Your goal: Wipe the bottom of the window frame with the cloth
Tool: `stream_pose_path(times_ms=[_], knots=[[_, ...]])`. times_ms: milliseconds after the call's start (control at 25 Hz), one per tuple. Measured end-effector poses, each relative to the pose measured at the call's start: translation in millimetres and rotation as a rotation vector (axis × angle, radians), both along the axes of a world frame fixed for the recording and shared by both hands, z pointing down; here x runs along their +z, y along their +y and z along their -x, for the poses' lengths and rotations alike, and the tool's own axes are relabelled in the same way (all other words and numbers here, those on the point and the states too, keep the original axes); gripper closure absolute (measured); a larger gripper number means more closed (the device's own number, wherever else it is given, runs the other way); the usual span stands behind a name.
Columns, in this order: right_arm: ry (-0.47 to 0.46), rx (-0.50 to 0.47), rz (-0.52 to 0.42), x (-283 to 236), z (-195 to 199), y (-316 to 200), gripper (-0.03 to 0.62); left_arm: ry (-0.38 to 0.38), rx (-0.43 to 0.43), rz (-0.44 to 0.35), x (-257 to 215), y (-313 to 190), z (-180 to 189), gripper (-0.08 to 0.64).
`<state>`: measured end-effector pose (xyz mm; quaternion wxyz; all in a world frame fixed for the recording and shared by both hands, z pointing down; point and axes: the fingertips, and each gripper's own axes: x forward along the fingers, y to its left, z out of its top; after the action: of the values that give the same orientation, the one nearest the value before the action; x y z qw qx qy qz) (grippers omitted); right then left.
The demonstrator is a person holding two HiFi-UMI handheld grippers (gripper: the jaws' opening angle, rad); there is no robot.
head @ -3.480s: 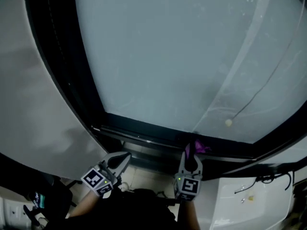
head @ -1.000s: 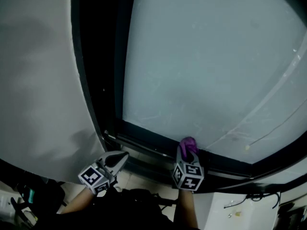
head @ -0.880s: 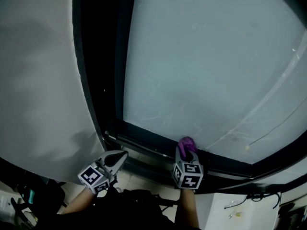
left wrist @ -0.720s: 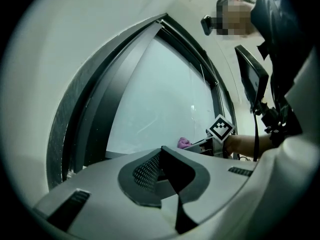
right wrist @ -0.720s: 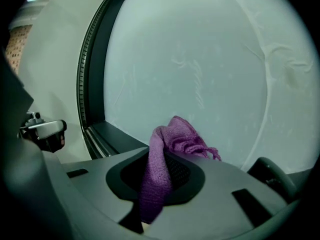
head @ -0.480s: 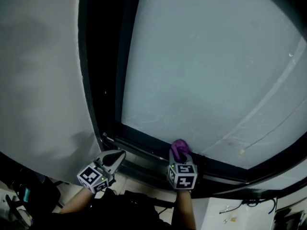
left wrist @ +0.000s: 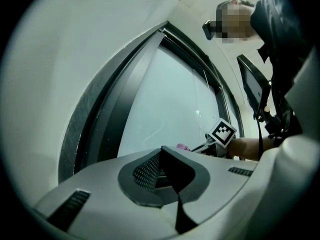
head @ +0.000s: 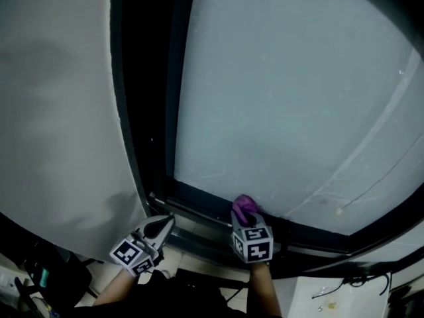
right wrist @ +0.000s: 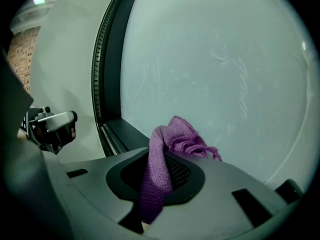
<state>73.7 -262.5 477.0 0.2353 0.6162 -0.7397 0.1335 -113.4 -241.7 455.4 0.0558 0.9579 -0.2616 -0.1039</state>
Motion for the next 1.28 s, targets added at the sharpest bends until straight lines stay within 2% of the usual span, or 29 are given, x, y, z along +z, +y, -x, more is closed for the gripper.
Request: stream_pose_path(times_ms=[160, 360, 640, 840, 1280], knots=[[0.000, -0.029, 0.004, 1, 14, -4, 0.528, -0.023, -0.034, -0.020, 5, -6, 13, 0.560], [0.060, -0.100, 0.023, 2, 33, -11, 0.528, 0.034, -0.086, -0.029, 0, -2, 28, 0.560], [0.091, -0.141, 0.022, 5, 54, -19, 0.528, -0.026, -0.127, -0.004, 14, -2, 49, 0.560], [0.083, -0.180, 0.037, 7, 68, -28, 0.528, -0.045, -0.140, -0.027, 10, 1, 58, 0.560], [0.120, -0.294, 0.053, 5, 110, -50, 0.528, -0.029, -0.213, -0.024, 10, 2, 89, 0.560]])
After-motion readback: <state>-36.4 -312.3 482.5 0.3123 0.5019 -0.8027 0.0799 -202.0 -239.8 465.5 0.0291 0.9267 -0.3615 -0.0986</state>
